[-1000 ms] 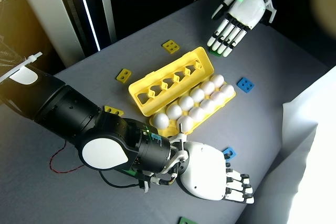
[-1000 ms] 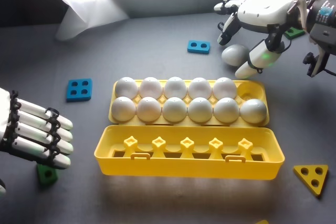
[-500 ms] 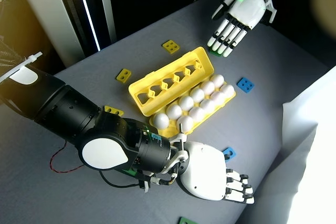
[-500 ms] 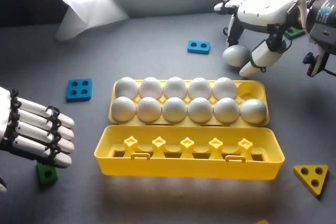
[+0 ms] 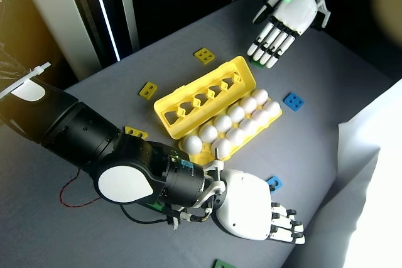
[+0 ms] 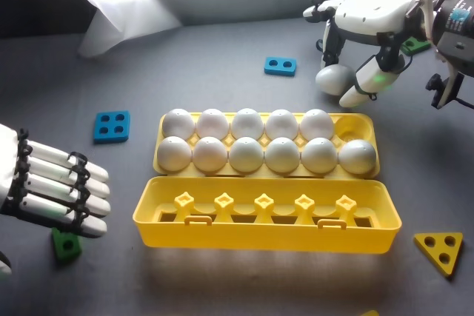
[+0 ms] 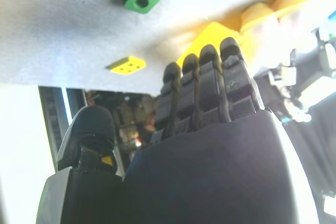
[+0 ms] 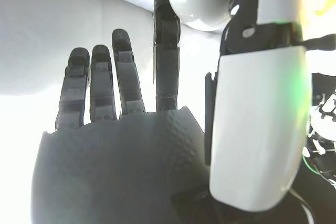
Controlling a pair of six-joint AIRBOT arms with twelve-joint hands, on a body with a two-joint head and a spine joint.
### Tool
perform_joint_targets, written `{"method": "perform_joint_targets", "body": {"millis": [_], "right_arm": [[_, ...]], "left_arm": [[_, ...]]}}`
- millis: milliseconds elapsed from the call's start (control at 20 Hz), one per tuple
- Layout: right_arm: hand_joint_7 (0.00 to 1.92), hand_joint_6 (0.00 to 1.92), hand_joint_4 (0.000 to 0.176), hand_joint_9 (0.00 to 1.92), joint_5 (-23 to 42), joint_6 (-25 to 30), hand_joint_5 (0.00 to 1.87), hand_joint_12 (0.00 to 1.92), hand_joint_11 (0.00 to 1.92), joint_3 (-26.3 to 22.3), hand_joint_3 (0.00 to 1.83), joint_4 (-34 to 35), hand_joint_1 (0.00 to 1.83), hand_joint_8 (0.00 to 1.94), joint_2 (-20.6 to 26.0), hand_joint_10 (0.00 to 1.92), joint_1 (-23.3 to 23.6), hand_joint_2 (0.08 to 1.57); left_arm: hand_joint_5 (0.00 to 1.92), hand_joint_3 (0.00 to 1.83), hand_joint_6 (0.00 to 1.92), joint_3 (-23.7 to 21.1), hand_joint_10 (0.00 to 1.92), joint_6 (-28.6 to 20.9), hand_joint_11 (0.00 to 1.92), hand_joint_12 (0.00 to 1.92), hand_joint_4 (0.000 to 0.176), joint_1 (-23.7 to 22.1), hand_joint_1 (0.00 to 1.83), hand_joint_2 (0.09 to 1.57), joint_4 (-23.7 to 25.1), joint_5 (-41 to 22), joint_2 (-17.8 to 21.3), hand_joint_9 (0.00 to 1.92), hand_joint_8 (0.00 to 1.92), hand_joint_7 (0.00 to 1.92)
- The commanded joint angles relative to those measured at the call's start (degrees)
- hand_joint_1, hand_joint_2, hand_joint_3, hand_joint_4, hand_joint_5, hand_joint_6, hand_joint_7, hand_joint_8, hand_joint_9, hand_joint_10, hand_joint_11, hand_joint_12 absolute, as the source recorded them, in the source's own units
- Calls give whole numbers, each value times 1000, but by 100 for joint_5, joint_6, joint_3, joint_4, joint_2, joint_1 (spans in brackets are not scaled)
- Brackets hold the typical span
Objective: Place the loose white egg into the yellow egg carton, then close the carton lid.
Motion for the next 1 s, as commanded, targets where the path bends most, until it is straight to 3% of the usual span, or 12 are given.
{"method": "perform_joint_targets", "body": {"millis": [0, 250, 450, 600, 700, 850, 950], "right_arm": [[222, 127, 176, 2, 477, 118, 1454, 0, 0, 43, 0, 140, 1122, 9, 105, 0, 117, 953], [219, 124, 176, 0, 456, 238, 1456, 0, 0, -39, 0, 140, 1121, 3, 301, 0, 284, 953], [220, 121, 176, 7, 436, 334, 1456, 0, 0, -604, 0, -97, 1122, 2, 727, 3, 419, 953], [221, 119, 176, 4, 444, 739, 1453, 0, 0, -1140, 1, -747, 1119, 1, 1113, 0, 467, 955], [223, 120, 176, 4, 447, 1036, 1454, 0, 0, -1266, 0, -966, 1121, 2, 1238, 1, 470, 954], [224, 120, 176, 20, 469, 1928, 1455, 0, 0, -1373, 0, -1811, 1121, 2, 1349, 7, 464, 954], [236, 120, 176, 24, 470, 2046, 1455, 0, 0, -1533, 0, -1893, 1120, 7, 1460, 8, 464, 954]], "left_arm": [[183, 0, 5, 10, 7, -8, 65, 45, 0, -18, 0, 1431, -372, -290, 107, 113, 5, 154], [143, 1, 2, 1, 6, -8, 30, 40, 0, -14, 0, 1436, -372, -280, 121, 84, 4, 122], [130, 1, 0, -4, 0, -9, 20, 40, 0, -15, 0, 1436, -372, -277, 124, 66, 0, 95], [136, 0, 4, -6, 8, -9, 18, 46, 0, -15, 0, 1428, -372, -276, 125, 71, 8, 109], [136, 0, 3, -6, 10, -9, 24, 50, 0, -15, 0, 1432, -372, -273, 125, 79, 11, 118], [130, 0, 0, -12, 2, -9, 12, 50, 0, -15, 0, 1433, -372, -272, 133, 65, 3, 109], [122, 0, 10, -16, 6, -9, 10, 6, 0, -15, 0, 1429, -372, -272, 133, 44, 9, 96]]}}
